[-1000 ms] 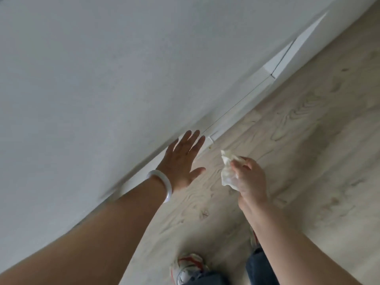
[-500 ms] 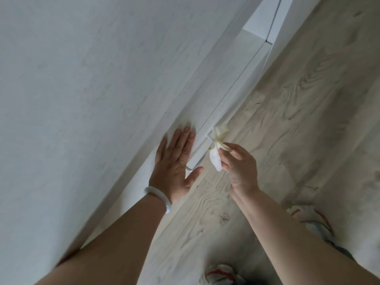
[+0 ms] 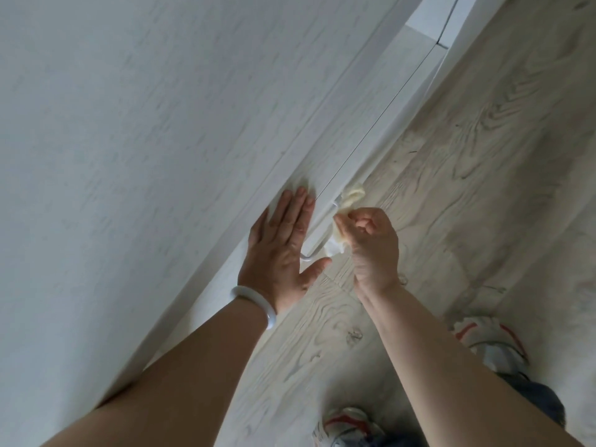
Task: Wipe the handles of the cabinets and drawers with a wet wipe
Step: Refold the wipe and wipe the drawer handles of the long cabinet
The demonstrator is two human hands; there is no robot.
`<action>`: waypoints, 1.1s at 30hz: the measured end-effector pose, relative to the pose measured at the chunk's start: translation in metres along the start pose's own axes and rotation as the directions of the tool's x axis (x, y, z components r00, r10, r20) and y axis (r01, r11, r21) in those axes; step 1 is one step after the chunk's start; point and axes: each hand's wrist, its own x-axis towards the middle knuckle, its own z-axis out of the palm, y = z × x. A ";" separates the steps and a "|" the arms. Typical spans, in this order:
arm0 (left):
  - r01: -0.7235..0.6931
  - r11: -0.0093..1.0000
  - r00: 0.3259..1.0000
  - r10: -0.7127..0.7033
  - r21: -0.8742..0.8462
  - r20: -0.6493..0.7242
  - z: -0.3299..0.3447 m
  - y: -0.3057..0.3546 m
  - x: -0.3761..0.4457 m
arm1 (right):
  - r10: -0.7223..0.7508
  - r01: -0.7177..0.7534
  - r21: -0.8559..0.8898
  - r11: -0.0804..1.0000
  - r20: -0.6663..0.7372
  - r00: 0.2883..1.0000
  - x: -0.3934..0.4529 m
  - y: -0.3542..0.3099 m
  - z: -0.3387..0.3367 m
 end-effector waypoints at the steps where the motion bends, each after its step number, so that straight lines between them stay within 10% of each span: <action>1: 0.001 1.000 1.000 -0.001 0.003 -0.006 0.000 0.000 0.000 | -0.027 0.027 -0.008 1.000 0.005 1.000 -0.004 0.005 -0.001; 33: 0.006 1.000 1.000 -0.007 0.007 0.007 -0.001 0.001 0.001 | 0.153 -0.130 -0.142 0.981 0.168 0.974 0.016 -0.023 -0.007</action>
